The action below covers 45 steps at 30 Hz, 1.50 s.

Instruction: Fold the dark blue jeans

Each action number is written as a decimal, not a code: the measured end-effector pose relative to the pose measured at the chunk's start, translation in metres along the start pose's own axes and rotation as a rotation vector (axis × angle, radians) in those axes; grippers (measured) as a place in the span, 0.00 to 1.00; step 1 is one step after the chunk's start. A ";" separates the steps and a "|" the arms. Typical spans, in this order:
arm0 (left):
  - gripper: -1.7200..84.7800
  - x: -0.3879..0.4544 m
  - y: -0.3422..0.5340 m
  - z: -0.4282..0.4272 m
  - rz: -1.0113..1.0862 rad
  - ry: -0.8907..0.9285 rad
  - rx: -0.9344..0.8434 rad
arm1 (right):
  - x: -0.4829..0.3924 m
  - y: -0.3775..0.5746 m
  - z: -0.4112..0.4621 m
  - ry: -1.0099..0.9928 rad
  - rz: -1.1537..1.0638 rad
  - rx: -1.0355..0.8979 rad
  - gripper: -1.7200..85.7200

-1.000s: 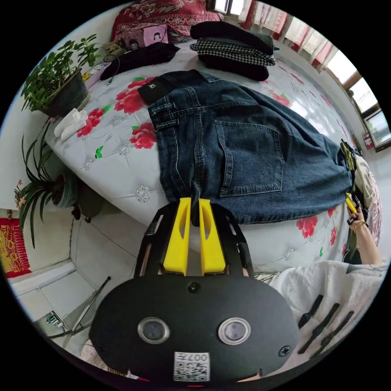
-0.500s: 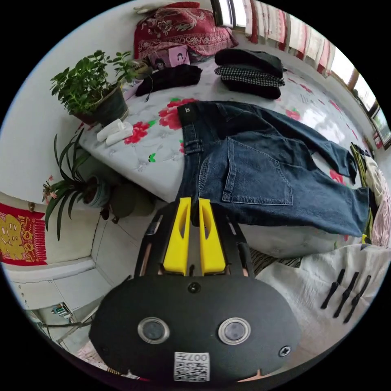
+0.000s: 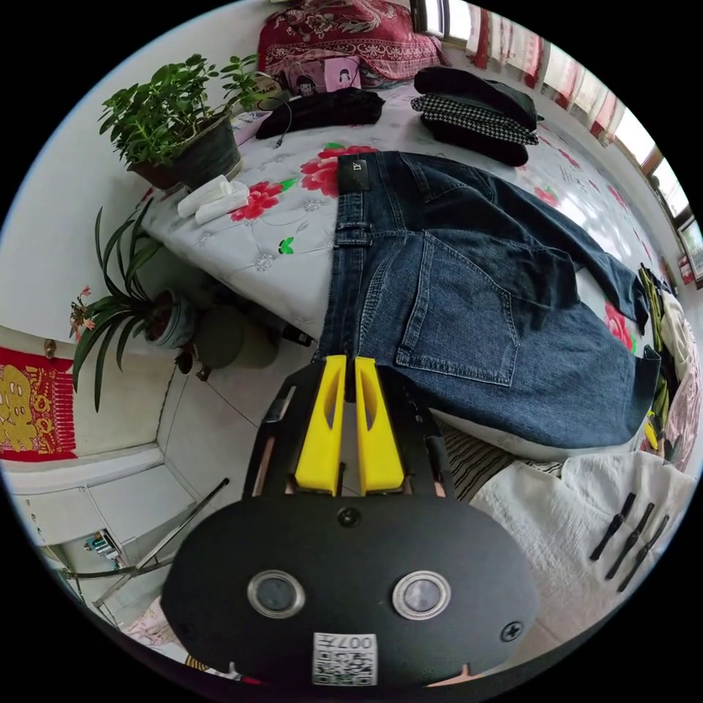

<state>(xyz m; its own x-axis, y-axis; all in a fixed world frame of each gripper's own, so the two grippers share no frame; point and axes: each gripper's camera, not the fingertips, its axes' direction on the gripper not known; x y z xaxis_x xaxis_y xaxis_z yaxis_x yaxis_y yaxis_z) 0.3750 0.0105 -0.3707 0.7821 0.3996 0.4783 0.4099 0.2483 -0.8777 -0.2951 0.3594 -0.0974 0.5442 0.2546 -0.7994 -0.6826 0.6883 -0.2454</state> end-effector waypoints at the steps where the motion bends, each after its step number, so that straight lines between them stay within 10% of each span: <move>1: 0.02 0.000 0.001 0.000 -0.002 0.000 0.002 | -0.004 -0.006 0.012 0.008 0.016 -0.012 0.08; 22: 0.08 -0.008 0.017 -0.008 -0.155 -0.014 0.076 | -0.024 0.107 -0.053 0.297 -0.076 0.130 0.07; 30: 0.11 0.048 -0.146 -0.014 0.036 0.085 0.192 | -0.218 -0.001 0.019 0.146 -0.550 0.091 0.13; 45: 0.04 0.132 -0.390 0.101 0.291 -0.038 -0.037 | -0.409 -0.125 0.249 0.569 -1.052 -0.383 0.08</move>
<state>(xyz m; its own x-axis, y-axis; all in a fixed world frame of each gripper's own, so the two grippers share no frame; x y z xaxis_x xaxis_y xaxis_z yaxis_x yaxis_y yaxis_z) 0.2710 0.0555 0.0381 0.8512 0.4826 0.2062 0.1881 0.0863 -0.9784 -0.3107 0.3379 0.3964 0.6882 -0.6915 -0.2194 -0.1958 0.1141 -0.9740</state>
